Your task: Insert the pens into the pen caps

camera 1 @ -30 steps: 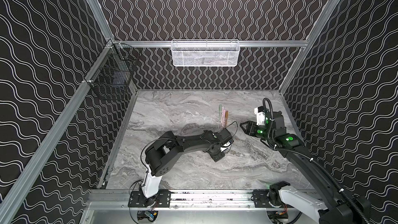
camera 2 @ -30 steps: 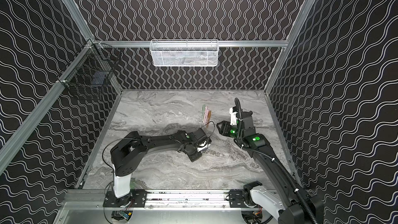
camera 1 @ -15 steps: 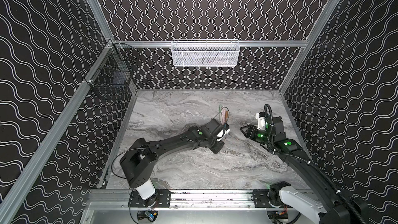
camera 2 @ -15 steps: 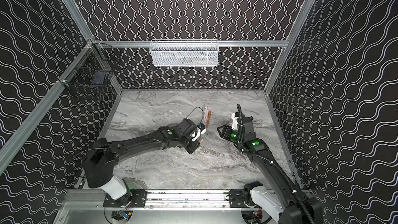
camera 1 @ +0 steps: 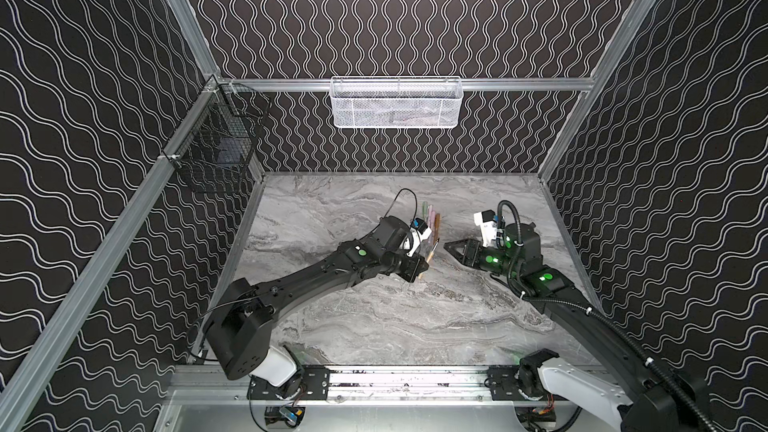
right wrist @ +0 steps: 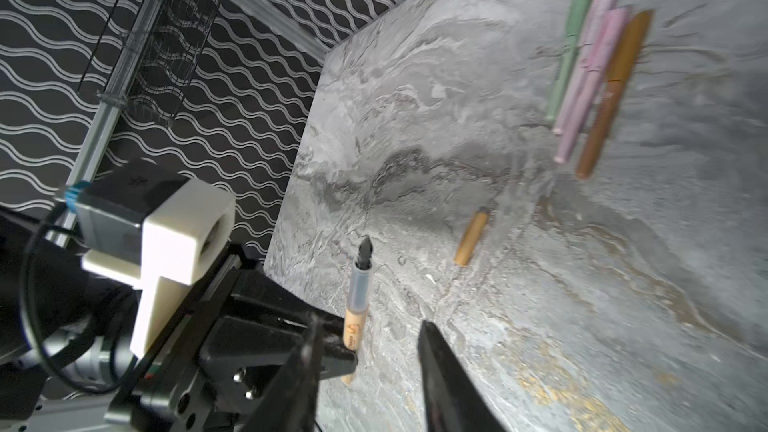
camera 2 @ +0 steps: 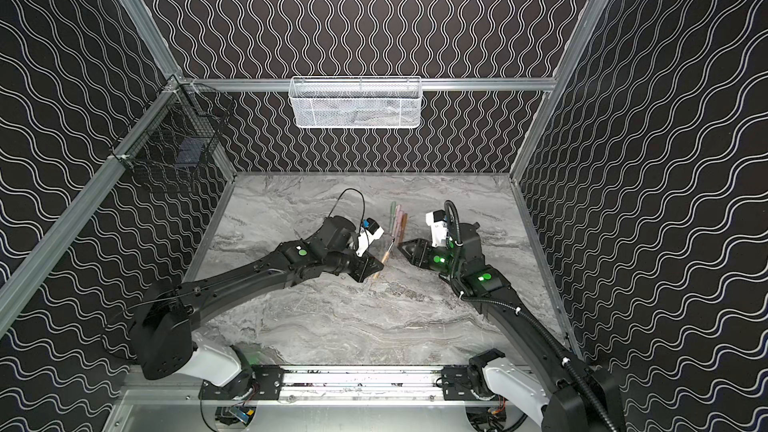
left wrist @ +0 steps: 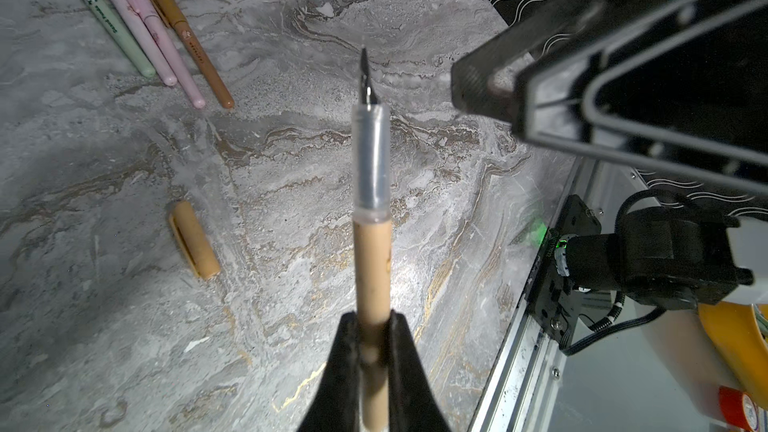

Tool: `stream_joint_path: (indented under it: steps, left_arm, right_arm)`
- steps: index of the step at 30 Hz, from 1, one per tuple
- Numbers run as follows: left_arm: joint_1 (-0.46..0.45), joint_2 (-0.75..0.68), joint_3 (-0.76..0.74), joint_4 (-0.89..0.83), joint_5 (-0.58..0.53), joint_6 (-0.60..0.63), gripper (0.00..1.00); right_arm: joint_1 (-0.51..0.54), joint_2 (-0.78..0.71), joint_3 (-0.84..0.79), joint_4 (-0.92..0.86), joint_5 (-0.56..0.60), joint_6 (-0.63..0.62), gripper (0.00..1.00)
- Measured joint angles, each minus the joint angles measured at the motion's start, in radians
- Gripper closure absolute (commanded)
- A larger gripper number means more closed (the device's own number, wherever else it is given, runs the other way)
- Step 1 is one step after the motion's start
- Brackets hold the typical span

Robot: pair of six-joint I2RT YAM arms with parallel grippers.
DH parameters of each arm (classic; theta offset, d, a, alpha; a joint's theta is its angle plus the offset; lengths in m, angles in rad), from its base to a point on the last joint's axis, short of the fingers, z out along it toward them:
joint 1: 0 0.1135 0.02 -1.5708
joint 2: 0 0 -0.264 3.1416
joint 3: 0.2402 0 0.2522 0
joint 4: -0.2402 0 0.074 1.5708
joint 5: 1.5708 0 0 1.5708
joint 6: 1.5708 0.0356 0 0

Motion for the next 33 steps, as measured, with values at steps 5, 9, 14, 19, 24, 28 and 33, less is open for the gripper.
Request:
stream_joint_path:
  steps: [5,9,14,19,24,28,33]
  left_arm:
    - [0.0,-0.018,0.0,0.008,0.0,-0.003,1.0]
    - [0.0,-0.023,0.007,0.008,-0.001,-0.002,1.0]
    - [0.002,-0.026,0.026,0.01,-0.003,-0.002,1.0]
    - [0.003,-0.023,0.047,0.015,0.001,-0.003,1.0]
    - [0.003,-0.019,0.05,0.02,0.01,-0.003,1.0]
    - [0.003,-0.019,0.05,0.021,0.015,-0.003,1.0]
    - [0.003,-0.019,0.05,0.021,0.016,-0.003,0.96]
  right_arm:
    - [0.05,0.037,0.039,0.003,0.017,-0.019,0.62]
    - [0.072,0.04,0.04,0.009,0.018,-0.018,0.59]
    - [0.076,0.036,0.037,0.014,0.035,-0.012,0.58]
    - [0.08,0.053,0.033,0.029,0.027,0.008,0.61]
    - [0.081,0.076,0.034,0.067,0.0,0.031,0.67]
    - [0.083,0.09,0.035,0.089,-0.017,0.038,0.77]
    - [0.085,0.097,0.039,0.093,-0.02,0.044,0.91]
